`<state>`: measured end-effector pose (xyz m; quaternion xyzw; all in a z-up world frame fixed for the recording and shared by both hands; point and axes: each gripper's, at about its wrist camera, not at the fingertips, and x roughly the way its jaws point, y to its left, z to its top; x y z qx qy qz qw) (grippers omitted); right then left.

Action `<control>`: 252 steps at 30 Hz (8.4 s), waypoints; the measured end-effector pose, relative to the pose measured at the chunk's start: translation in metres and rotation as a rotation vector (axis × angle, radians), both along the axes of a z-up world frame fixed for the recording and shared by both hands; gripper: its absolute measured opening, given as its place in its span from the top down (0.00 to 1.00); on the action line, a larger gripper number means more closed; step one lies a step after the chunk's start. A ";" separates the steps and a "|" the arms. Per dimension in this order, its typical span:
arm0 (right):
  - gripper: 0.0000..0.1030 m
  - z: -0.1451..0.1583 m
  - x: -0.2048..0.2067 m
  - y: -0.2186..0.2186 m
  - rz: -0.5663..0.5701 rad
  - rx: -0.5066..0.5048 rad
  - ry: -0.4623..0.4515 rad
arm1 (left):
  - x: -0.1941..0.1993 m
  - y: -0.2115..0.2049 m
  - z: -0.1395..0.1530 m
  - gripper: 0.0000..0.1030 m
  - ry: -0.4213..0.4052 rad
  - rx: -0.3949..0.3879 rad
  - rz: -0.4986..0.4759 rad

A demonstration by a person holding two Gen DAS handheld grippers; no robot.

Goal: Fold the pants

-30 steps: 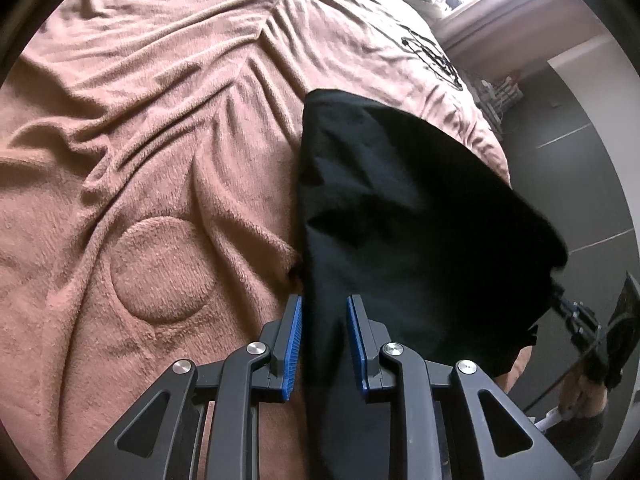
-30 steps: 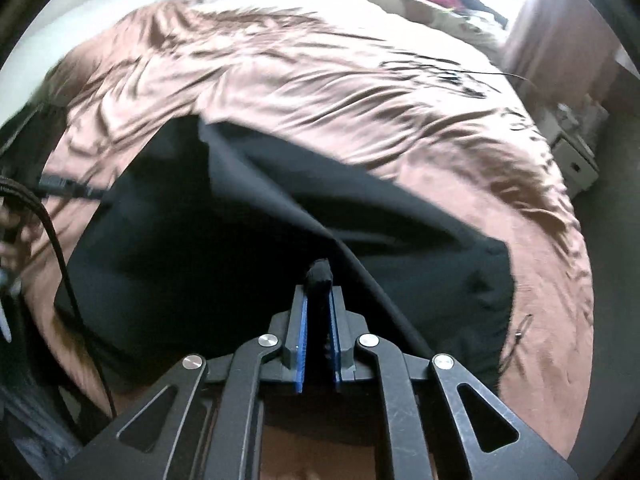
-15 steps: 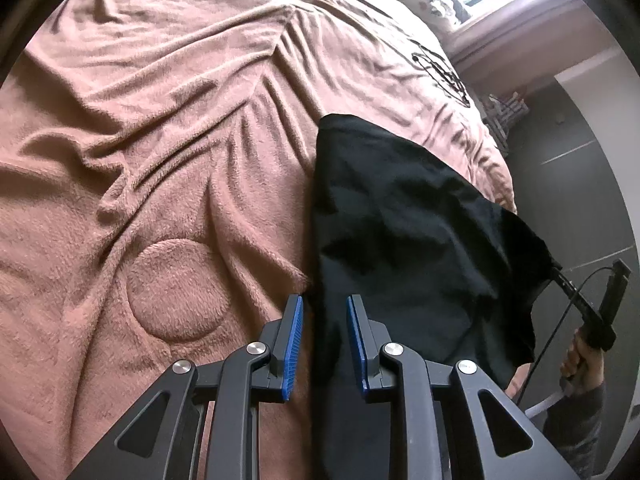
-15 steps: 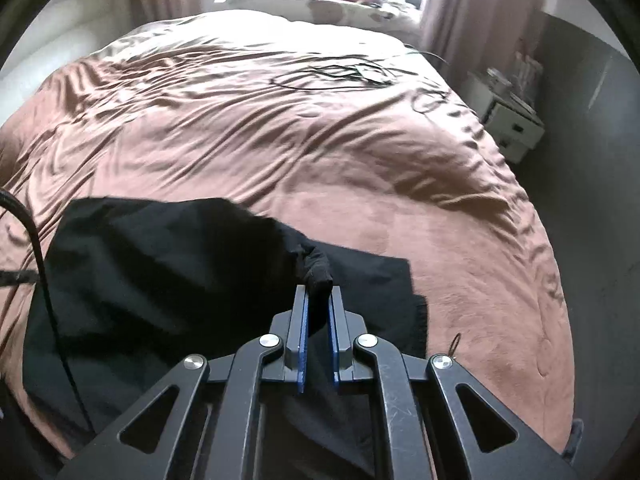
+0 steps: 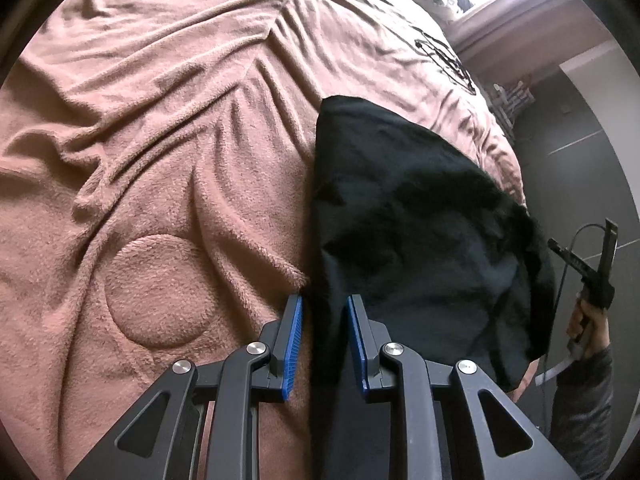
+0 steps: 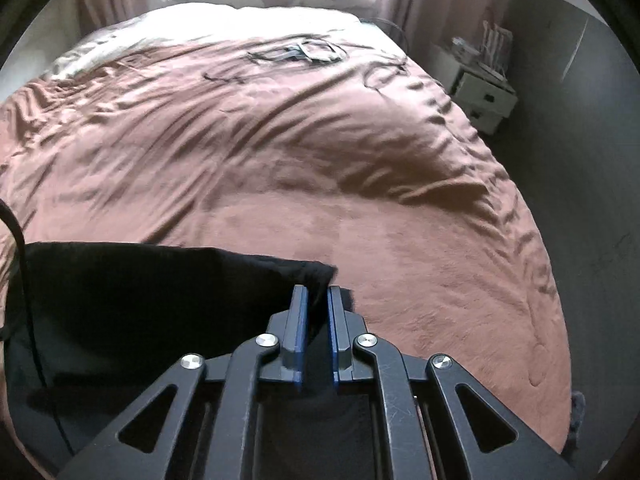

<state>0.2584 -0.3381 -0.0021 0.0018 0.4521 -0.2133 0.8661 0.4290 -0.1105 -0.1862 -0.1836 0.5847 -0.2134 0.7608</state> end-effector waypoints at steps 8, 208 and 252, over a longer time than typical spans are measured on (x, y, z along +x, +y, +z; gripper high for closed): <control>0.38 -0.004 -0.021 0.001 0.052 0.129 -0.050 | 0.000 -0.003 -0.001 0.76 0.002 -0.001 -0.004; 0.90 -0.150 -0.157 0.084 0.158 0.981 -0.134 | -0.175 0.235 0.002 0.69 0.064 -0.158 0.320; 0.90 -0.028 -0.229 0.149 0.146 0.426 -0.296 | -0.232 0.255 -0.015 0.92 -0.119 -0.400 0.469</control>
